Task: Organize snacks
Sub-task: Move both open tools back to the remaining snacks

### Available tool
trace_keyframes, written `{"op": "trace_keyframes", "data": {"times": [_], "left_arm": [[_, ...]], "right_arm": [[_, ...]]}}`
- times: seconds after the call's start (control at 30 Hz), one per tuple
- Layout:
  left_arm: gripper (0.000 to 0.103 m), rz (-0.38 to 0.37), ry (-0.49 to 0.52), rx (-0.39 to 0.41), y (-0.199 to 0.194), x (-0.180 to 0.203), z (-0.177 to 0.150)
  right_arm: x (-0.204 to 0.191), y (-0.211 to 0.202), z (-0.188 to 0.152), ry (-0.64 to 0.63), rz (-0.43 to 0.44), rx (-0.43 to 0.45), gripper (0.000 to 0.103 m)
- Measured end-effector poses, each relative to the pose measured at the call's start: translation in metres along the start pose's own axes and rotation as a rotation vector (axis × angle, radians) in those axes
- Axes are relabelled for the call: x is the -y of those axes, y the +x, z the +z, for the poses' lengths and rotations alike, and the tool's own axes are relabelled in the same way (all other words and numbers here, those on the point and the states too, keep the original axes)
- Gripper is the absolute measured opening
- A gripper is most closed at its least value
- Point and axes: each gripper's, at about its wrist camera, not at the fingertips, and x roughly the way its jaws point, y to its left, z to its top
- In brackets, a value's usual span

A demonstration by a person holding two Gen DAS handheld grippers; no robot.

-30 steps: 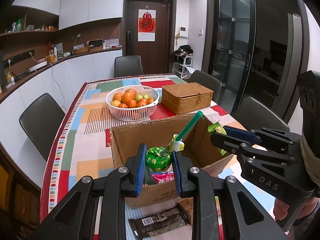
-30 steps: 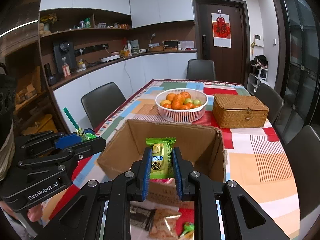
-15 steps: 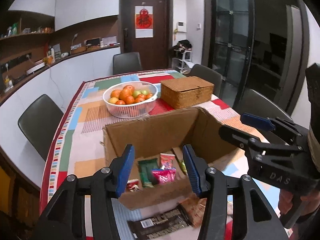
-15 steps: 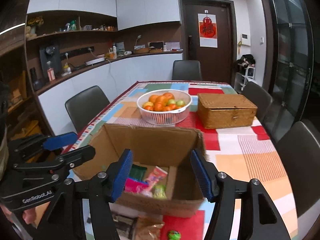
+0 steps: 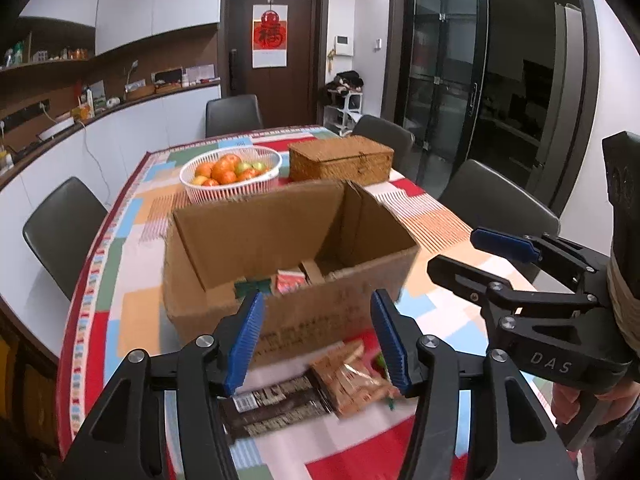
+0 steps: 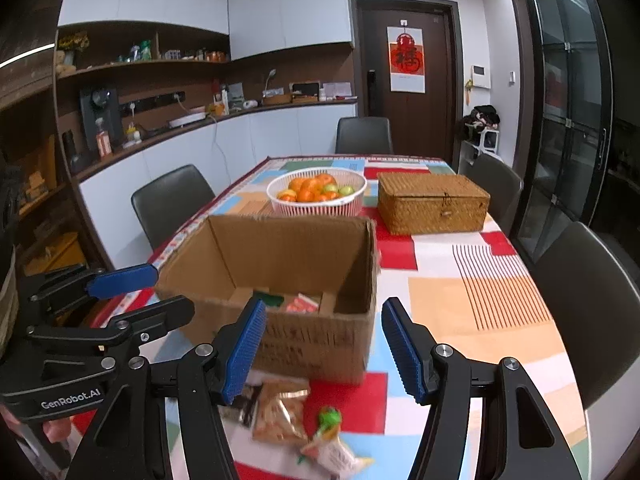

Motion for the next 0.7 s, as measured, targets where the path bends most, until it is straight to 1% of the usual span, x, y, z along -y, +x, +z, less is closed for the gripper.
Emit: {"op": "trace_keyframes", "data": {"times": [0.27,0.4,0.7], "left_arm": [[0.054,-0.029,-0.048,-0.082,0.003,0.011,-0.034],[0.054,-0.027,-0.069,-0.118,0.008,0.014,-0.049],[0.054,-0.021,-0.066,-0.198,0.026,0.018,-0.073]], "right_arm": [[0.001,-0.003,-0.034,-0.026,0.011,-0.093,0.061],[0.003,-0.004,-0.047,-0.016,0.022,-0.127,0.061],[0.005,0.004,-0.078,-0.042,0.009,-0.207,0.061]]}}
